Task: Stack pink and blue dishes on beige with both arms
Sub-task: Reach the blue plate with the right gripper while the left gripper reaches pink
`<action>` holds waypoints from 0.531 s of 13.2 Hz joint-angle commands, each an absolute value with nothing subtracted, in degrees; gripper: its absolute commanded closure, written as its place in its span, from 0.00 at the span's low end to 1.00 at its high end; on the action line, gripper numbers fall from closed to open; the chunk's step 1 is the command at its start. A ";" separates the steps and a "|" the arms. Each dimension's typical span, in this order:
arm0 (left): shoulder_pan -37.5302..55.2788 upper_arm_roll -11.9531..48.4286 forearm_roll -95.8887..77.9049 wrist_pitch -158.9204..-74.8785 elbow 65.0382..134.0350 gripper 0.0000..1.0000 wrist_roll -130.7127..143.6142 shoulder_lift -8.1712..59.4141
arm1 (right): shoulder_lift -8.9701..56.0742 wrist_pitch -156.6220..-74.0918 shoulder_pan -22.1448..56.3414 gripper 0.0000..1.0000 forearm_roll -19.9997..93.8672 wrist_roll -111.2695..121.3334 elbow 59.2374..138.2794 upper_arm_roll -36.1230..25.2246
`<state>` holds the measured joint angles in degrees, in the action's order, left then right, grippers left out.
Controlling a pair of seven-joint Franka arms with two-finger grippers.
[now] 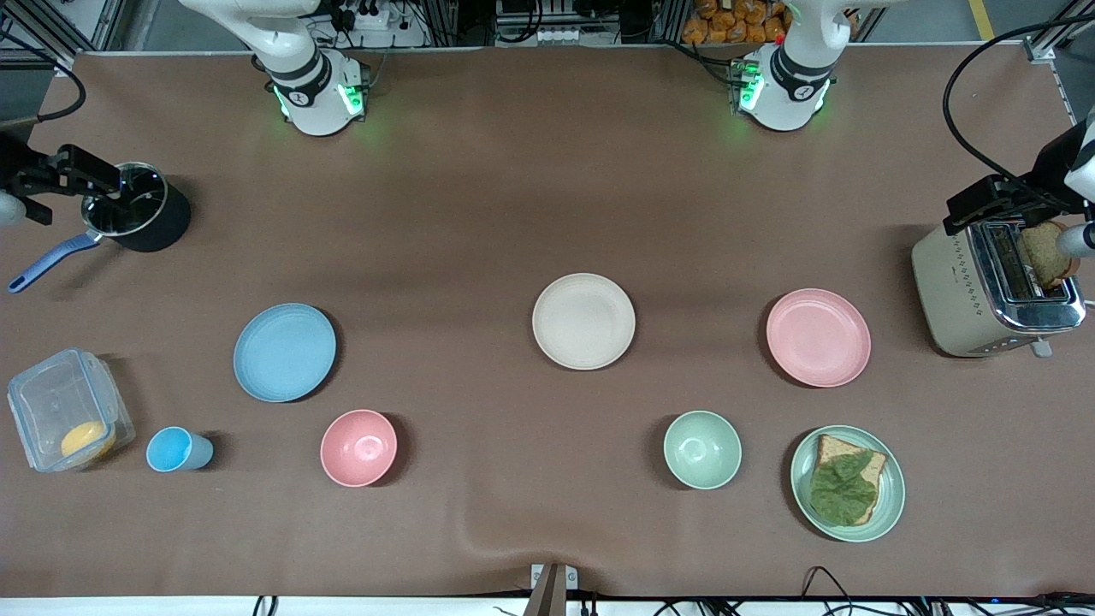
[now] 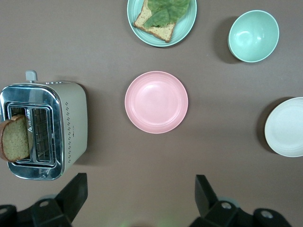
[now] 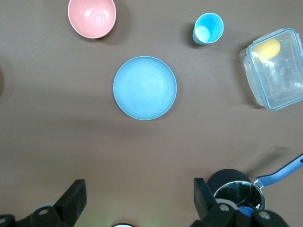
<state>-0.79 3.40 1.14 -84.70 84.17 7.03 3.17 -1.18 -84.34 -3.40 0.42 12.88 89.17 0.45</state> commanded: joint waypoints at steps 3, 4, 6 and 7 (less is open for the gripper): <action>-2.28 3.25 0.70 -83.94 84.20 0.00 6.50 3.51 | -2.72 -84.38 -4.30 0.00 -0.44 13.36 90.61 1.05; -3.07 3.34 0.70 -84.02 84.20 0.00 5.72 4.91 | -2.64 -84.38 -4.39 0.00 -0.27 13.36 91.31 1.05; -3.43 3.25 0.79 -84.20 84.72 0.00 5.71 9.03 | -2.20 -84.90 -4.40 0.00 -0.09 13.36 92.89 0.97; -4.65 3.34 0.88 -84.81 84.99 0.00 5.71 10.79 | -1.59 -86.21 -4.74 0.00 0.00 13.36 93.86 0.97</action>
<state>-3.27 3.22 1.14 -84.53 85.44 6.75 6.85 -1.16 -84.47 -3.41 0.28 12.88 91.14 0.35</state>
